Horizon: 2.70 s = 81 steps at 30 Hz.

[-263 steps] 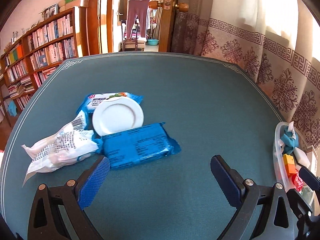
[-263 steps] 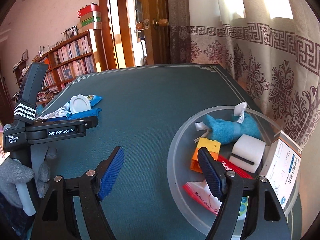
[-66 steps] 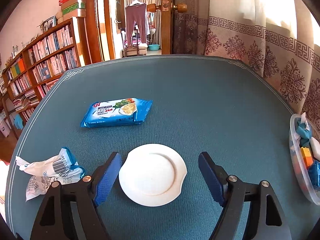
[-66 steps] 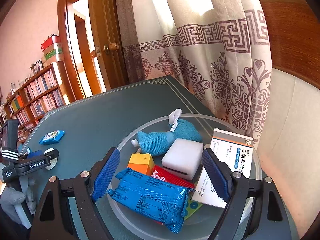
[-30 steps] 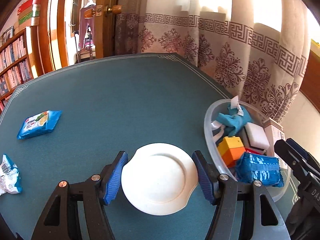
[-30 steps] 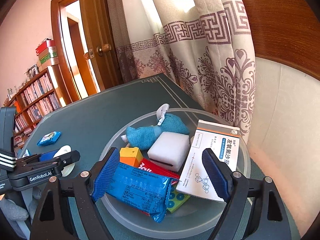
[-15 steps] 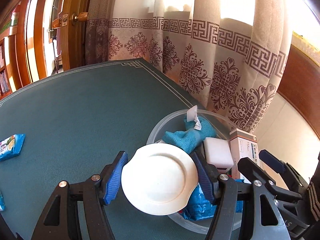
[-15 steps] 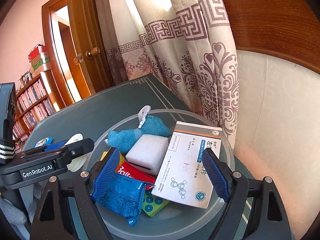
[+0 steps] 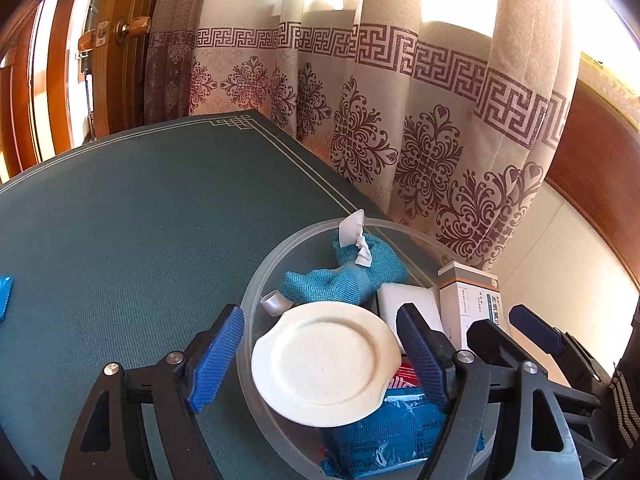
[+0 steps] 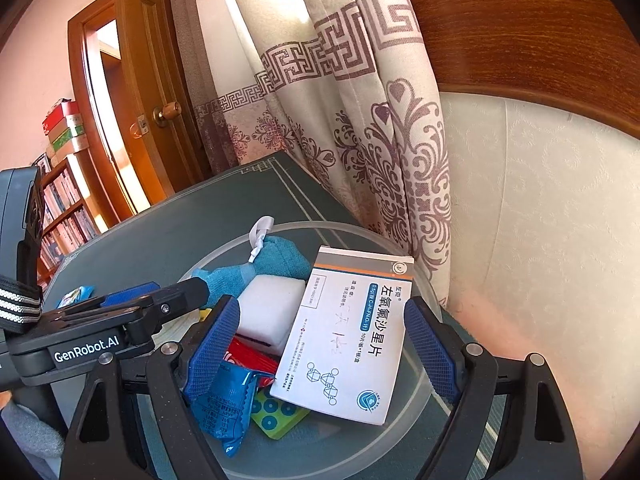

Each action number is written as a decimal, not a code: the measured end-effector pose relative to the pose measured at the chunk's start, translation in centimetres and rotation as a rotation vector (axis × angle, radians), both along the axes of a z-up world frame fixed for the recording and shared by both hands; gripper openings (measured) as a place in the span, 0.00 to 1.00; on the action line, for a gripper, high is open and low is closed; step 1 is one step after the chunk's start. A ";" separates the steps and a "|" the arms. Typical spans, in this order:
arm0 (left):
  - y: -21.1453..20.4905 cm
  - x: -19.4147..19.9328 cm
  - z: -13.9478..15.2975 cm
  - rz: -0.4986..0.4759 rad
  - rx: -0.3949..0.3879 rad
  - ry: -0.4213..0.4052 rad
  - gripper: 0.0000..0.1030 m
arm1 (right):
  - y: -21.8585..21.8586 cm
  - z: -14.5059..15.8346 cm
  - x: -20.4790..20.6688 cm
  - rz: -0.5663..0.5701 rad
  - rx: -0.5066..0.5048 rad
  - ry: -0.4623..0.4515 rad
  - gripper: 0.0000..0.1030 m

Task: Organize objects
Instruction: 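Carry the white plate into the bowl and open the left gripper, then move both grippers back toward the white packet and blue cracker packet, then grasp the white plastic packet with the left gripper while the right grasps the blue cracker packet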

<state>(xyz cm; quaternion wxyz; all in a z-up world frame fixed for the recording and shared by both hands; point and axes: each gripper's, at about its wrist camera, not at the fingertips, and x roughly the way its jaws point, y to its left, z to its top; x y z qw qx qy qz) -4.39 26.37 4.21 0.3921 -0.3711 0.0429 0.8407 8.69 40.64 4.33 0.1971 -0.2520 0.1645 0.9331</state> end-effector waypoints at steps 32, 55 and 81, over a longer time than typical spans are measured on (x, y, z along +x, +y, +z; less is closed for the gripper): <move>-8.5 -1.9 -0.1 0.315 -0.072 0.050 1.00 | -3.4 1.1 -0.3 0.075 0.039 0.002 0.83; -22.7 -2.6 -1.0 0.610 -0.098 -0.040 1.00 | -14.0 1.9 -5.4 0.394 0.072 -0.051 0.84; -36.2 -7.3 -2.7 0.935 0.172 -0.316 1.00 | -21.7 0.3 -11.4 0.585 0.109 -0.134 0.84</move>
